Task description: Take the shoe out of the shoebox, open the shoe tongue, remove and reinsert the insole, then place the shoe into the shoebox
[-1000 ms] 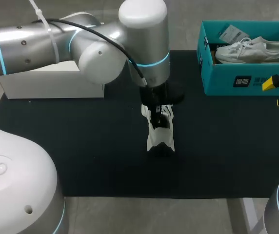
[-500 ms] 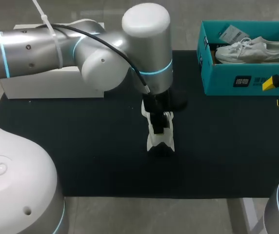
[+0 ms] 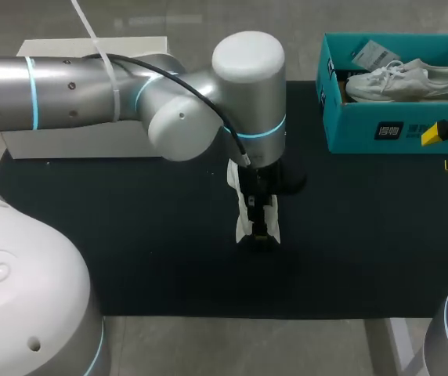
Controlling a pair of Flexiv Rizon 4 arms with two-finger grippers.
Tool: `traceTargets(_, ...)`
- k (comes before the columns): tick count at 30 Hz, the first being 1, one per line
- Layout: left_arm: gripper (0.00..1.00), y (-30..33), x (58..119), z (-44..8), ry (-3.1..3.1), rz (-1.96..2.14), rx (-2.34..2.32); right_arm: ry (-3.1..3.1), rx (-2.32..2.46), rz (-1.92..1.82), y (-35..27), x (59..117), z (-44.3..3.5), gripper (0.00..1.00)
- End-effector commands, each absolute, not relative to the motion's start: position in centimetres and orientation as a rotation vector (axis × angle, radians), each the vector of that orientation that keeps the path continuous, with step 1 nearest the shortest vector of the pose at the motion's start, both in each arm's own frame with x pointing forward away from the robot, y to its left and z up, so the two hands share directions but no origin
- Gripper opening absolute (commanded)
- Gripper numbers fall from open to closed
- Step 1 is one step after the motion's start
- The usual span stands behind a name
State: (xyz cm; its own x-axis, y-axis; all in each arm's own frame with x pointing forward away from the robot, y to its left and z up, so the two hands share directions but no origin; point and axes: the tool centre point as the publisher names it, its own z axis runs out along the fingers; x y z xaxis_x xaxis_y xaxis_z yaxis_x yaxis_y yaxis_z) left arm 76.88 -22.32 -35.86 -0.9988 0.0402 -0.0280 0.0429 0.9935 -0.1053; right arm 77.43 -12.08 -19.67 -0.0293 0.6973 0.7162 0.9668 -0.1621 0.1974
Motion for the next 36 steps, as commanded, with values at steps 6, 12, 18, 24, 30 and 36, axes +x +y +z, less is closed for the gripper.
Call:
traceTargets(6, 1.00, -22.5, 77.0, -38.0, 3.121, -0.142, 0.075, -1.745, -1.893, -1.016, -12.1, 77.4, -19.7, 1.00)
traceTargets(12, 1.00, -22.3, 76.9, -38.9, 3.125, -0.111, 0.070, -1.745, -1.893, -1.016, -12.1, 77.4, -19.7, 1.00)
traceTargets(18, 1.00, -22.1, 76.8, -39.6, 3.121, -0.074, 0.072, -1.745, -1.893, -1.016, -12.1, 77.4, -19.7, 1.00)
traceTargets(24, 1.00, -22.0, 76.6, -40.3, 3.116, -0.040, 0.081, -1.745, -1.893, -1.016, -12.1, 77.4, -19.7, 1.00)
traceTargets(30, 1.00, -22.0, 76.6, -40.4, 3.114, -0.025, 0.083, -1.745, -1.893, -1.016, -12.1, 77.4, -19.7, 1.00)
traceTargets(36, 1.00, -22.0, 76.6, -40.4, 3.113, -0.016, 0.080, -1.745, -1.893, -1.016, -12.1, 77.4, -19.7, 1.00)
